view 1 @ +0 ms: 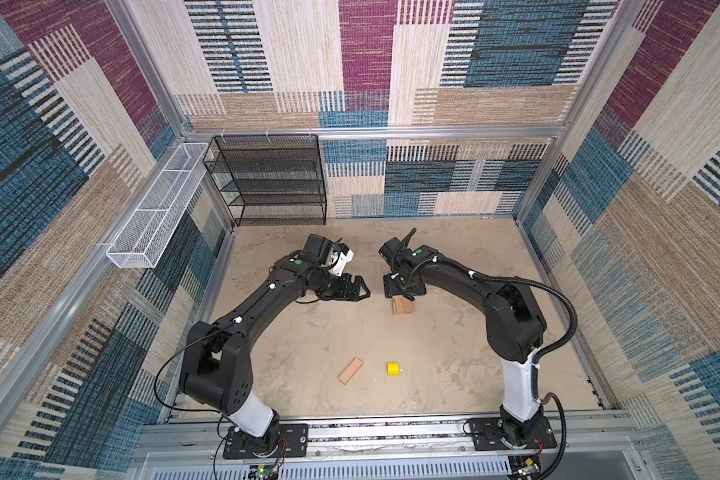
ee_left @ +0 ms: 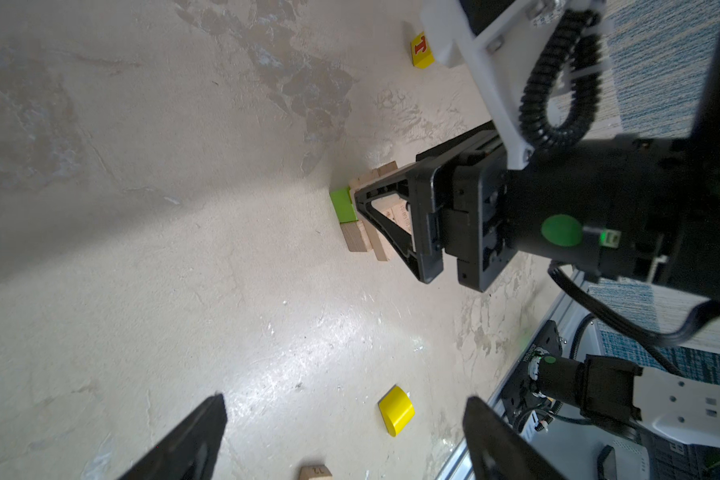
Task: Build the wood block tower
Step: 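Lower the long wooden block onto the stack and open the right gripper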
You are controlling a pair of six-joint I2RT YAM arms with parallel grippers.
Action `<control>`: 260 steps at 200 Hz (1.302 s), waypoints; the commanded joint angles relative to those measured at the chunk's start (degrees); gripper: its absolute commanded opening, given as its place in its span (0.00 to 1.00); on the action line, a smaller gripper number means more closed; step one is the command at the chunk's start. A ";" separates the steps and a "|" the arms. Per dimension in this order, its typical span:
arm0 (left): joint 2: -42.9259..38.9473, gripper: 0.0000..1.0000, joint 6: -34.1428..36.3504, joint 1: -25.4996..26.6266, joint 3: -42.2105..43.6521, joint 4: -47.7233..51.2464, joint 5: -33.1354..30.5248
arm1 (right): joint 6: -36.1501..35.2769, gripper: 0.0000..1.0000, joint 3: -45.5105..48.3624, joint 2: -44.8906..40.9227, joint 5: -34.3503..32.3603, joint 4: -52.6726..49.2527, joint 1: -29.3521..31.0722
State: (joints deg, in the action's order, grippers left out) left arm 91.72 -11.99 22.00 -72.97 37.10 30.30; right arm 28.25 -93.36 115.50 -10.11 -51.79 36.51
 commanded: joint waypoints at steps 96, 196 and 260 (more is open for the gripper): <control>0.84 0.94 -0.40 -0.64 -0.73 0.78 1.95 | -0.52 0.53 -0.40 0.46 2.08 0.11 -0.56; 1.04 0.93 -0.67 -1.08 -0.71 0.75 1.95 | -1.94 1.00 -1.61 1.23 3.81 -0.35 -0.76; 1.07 0.93 -0.84 -1.26 -0.77 0.72 1.79 | -2.40 1.00 -1.62 0.86 1.98 -0.94 -1.00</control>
State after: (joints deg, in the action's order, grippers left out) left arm 92.86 -12.25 20.75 -73.38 37.17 31.70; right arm 26.00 -94.50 116.68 -6.66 -52.38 35.59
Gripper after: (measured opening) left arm 0.933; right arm 0.999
